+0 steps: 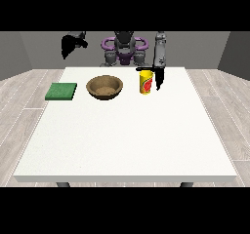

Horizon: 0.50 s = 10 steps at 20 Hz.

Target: Pick the cup and pour the ball into the bowl, then pick the bowl and place it on the pad

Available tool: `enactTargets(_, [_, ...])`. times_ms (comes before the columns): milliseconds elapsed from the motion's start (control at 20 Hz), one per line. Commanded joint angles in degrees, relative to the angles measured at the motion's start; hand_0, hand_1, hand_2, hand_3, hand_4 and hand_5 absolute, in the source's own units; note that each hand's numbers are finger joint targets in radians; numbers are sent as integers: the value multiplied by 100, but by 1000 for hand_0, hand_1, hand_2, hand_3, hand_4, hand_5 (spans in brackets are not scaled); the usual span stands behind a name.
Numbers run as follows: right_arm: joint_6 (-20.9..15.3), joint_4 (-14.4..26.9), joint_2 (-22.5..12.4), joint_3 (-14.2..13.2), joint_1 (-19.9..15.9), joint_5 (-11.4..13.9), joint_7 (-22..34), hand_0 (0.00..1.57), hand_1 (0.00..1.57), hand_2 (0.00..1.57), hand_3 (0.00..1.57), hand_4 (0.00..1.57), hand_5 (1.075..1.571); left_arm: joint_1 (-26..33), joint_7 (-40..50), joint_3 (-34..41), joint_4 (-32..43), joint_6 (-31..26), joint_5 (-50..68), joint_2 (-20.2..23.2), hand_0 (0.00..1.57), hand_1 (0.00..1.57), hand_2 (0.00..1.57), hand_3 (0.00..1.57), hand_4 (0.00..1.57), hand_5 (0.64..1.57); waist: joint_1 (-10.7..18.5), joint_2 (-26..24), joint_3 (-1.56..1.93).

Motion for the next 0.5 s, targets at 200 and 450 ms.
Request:
enactTargets(200, [35,-218,37,23,62,54,-41,0,0,318,537,623,1568,-443,-579,336,1048,7,100,185,0,0,0,0,0,1530,-209,151,-1])
enactTargets(450, [286,-208,-230,-255,-241,-214,6,0,0,338,482,623,1569,-589,-1214,344,1263,387,-67,97,72,72,0,0,1063,1071,-329,426,-3])
